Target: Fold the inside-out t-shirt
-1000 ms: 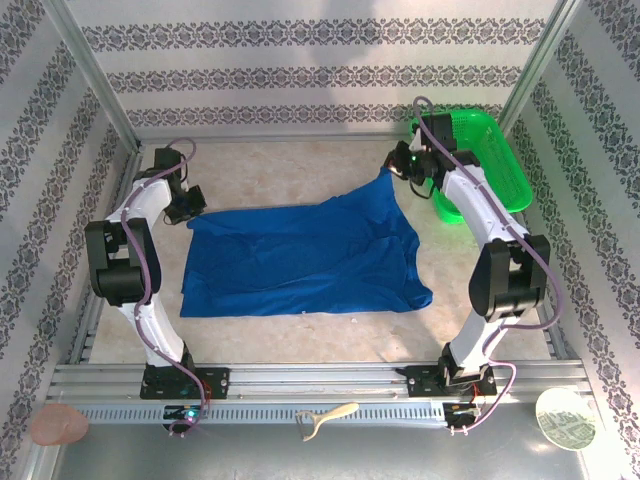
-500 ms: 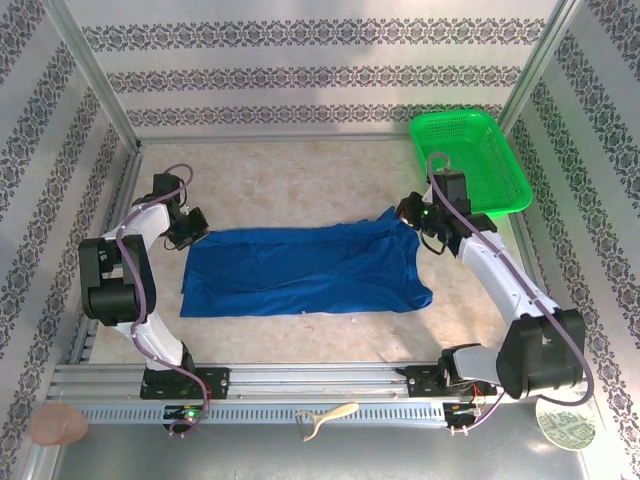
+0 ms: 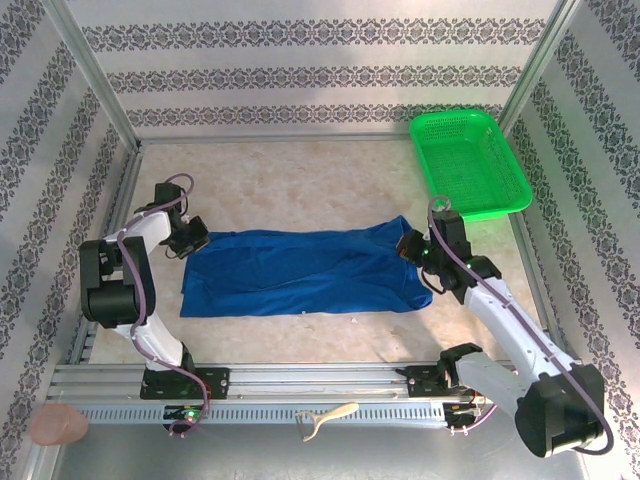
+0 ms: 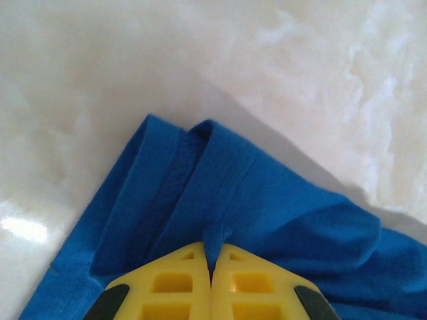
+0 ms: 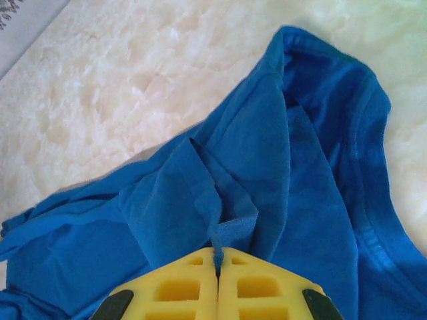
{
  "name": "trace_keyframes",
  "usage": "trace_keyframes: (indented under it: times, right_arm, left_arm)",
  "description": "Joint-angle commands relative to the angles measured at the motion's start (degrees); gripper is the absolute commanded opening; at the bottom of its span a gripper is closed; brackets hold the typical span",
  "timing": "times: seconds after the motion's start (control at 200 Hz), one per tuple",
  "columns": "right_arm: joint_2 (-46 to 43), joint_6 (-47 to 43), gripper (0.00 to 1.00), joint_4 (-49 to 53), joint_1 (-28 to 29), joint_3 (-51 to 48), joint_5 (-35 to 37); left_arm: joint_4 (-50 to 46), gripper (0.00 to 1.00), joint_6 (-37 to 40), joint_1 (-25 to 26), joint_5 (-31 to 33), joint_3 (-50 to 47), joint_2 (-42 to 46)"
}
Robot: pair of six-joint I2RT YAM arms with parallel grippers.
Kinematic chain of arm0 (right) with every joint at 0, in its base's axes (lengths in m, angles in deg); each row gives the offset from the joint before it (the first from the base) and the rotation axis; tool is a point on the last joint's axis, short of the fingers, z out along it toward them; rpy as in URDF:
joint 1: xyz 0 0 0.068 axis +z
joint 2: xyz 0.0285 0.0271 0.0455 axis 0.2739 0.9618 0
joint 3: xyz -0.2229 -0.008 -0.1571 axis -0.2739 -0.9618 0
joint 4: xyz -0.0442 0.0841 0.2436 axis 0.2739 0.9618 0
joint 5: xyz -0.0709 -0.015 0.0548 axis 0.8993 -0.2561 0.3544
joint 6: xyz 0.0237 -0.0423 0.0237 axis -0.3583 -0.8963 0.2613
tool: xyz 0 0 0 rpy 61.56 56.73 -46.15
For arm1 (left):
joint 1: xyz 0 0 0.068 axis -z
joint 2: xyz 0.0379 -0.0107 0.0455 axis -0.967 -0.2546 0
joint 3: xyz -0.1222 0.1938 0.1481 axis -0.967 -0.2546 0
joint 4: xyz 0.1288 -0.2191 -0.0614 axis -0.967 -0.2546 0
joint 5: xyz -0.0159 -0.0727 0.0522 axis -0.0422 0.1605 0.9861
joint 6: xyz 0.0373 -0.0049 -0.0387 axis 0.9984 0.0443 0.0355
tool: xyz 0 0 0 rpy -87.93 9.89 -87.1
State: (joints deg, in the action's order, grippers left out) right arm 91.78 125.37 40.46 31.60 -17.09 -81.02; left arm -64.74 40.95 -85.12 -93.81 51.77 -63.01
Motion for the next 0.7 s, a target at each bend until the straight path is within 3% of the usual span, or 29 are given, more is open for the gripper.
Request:
trace_keyframes:
  times: [0.0, 0.04, 0.075, 0.145, 0.225, 0.38, 0.54, 0.694]
  right_arm:
    - [-3.42, 3.15, 0.00, 2.35, 2.22, -3.92, 3.46]
    - [-4.52, 4.19, 0.00, 2.64, 3.30, -5.64, 4.27]
    - [-5.38, 5.09, 0.00, 3.06, 3.98, -7.10, 4.89]
    - [-7.12, 6.71, 0.31, 5.00, 4.93, -9.33, 6.48]
    - [-9.73, 6.95, 0.45, 7.58, 5.04, -10.02, 8.78]
    - [-7.02, 1.65, 0.45, 7.09, 4.06, -4.91, 8.82]
    - [9.76, -6.53, 0.46, 2.58, 4.01, 5.89, 2.08]
    - [27.26, -11.58, 0.51, 1.69, 4.72, 18.59, -0.52]
  left_arm:
    - [1.74, 0.00, -2.19, -0.76, 1.15, -2.88, 3.54]
    - [2.48, 0.00, -2.87, -0.79, 1.32, -4.23, 4.05]
    - [3.03, 0.07, -3.56, -0.93, 1.12, -5.39, 4.26]
    - [3.77, 0.30, -4.66, -1.33, 0.67, -7.15, 4.77]
    - [3.80, 0.45, -4.98, -1.80, 1.38, -7.76, 6.41]
    - [2.33, 0.63, -4.45, -2.08, 2.25, -5.64, 11.66]
    - [2.53, 0.67, -4.80, -1.75, -2.48, -2.38, 11.69]
    - [2.40, 0.68, -5.13, -0.74, -7.41, 1.20, 5.59]
